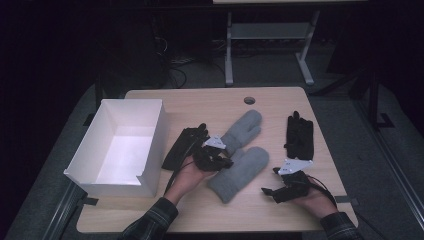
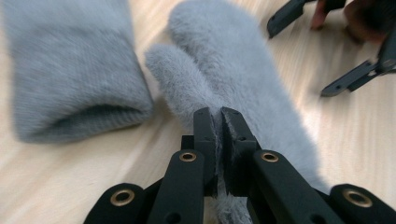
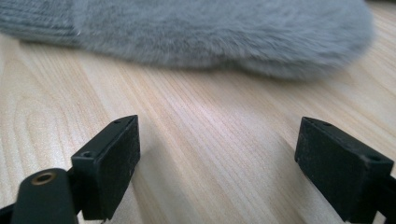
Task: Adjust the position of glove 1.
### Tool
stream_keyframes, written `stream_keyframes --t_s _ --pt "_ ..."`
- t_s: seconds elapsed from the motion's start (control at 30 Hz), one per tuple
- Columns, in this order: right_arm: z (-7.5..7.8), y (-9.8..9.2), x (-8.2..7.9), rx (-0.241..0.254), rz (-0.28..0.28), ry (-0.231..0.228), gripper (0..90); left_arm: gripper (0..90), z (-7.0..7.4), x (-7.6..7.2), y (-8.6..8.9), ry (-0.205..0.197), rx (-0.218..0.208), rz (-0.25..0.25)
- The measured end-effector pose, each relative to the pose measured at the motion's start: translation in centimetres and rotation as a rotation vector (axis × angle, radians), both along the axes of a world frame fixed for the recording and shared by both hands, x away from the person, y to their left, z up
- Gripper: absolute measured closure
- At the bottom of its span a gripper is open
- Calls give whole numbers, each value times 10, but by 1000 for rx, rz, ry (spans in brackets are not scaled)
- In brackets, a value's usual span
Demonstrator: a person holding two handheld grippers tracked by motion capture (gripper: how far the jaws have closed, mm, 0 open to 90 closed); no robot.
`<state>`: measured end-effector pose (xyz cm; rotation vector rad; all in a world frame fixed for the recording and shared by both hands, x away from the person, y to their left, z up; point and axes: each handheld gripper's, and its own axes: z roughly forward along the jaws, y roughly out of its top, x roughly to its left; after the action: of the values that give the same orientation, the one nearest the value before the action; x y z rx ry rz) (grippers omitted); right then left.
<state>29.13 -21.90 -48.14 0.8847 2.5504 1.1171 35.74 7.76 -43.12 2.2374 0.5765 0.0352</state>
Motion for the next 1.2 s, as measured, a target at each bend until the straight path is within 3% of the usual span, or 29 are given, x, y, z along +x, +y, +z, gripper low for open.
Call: stream_keyframes --t_s 0.13,0.27,0.33,0.6,0.77,0.9,1.0,1.1,1.2 --pt "0 0 0 0 1 -2 141 857 19 -2 13 -40 -13 -1" --pt "0 0 0 0 0 0 140 857 33 -5 23 -101 14 11" --pt "0 0 0 0 0 0 141 857 34 -5 25 -108 16 17" --pt "0 0 0 0 0 0 140 842 28 -14 15 -75 6 -20" --pt "0 0 0 0 0 0 141 810 26 -25 10 -37 -28 -59" --pt "0 0 0 0 0 0 141 748 26 -30 8 -4 -64 -92" --pt "0 0 0 1 -2 3 141 696 27 -33 6 -2 -75 -110" --pt "0 0 0 1 0 0 141 703 26 -35 3 -5 -63 -111" --pt "0 -1 0 -1 -1 -1 141 789 23 -37 3 -6 -35 -109"
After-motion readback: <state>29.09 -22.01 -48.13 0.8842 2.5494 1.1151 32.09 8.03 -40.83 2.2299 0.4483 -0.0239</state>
